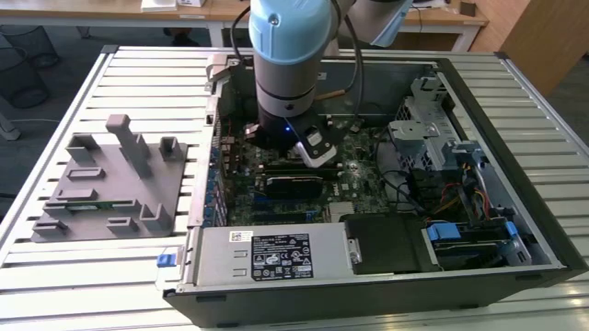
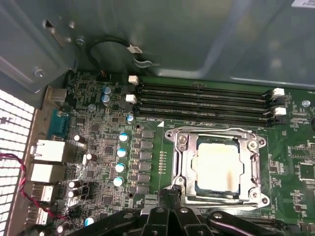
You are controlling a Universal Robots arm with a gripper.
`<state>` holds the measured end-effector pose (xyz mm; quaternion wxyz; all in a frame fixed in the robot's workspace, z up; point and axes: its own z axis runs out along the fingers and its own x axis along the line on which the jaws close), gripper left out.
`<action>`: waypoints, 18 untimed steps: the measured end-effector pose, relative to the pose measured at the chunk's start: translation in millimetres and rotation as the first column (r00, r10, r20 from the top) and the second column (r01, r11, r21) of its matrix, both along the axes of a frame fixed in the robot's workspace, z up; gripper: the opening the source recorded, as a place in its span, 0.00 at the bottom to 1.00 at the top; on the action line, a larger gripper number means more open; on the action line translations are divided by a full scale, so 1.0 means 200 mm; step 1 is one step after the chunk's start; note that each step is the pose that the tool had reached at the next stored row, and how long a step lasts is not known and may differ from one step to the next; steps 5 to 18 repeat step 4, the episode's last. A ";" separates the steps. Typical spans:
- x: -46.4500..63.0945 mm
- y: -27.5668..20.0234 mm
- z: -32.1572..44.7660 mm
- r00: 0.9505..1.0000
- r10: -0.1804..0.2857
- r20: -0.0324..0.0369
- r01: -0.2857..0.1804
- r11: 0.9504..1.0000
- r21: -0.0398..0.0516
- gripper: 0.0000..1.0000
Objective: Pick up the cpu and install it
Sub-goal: 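Install the second cpu locking lever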
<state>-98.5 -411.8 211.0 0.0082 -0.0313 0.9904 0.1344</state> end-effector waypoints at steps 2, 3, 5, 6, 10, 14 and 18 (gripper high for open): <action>0.00 0.000 0.015 1.000 0.000 0.000 0.000 1.000 0.000 0.11; 0.00 0.000 0.022 1.000 0.000 0.000 0.000 1.000 0.000 0.11; 0.00 0.000 0.028 1.000 0.000 0.000 0.000 1.000 0.000 0.11; 0.00 0.000 0.028 1.000 0.000 0.000 0.000 1.000 0.000 0.11; 0.00 0.000 0.028 1.000 0.000 0.000 0.000 1.000 0.000 0.11; 0.00 0.000 0.028 1.000 0.000 0.000 0.000 1.000 0.000 0.11; 0.00 0.000 0.028 1.000 0.000 0.000 0.000 1.000 0.000 0.11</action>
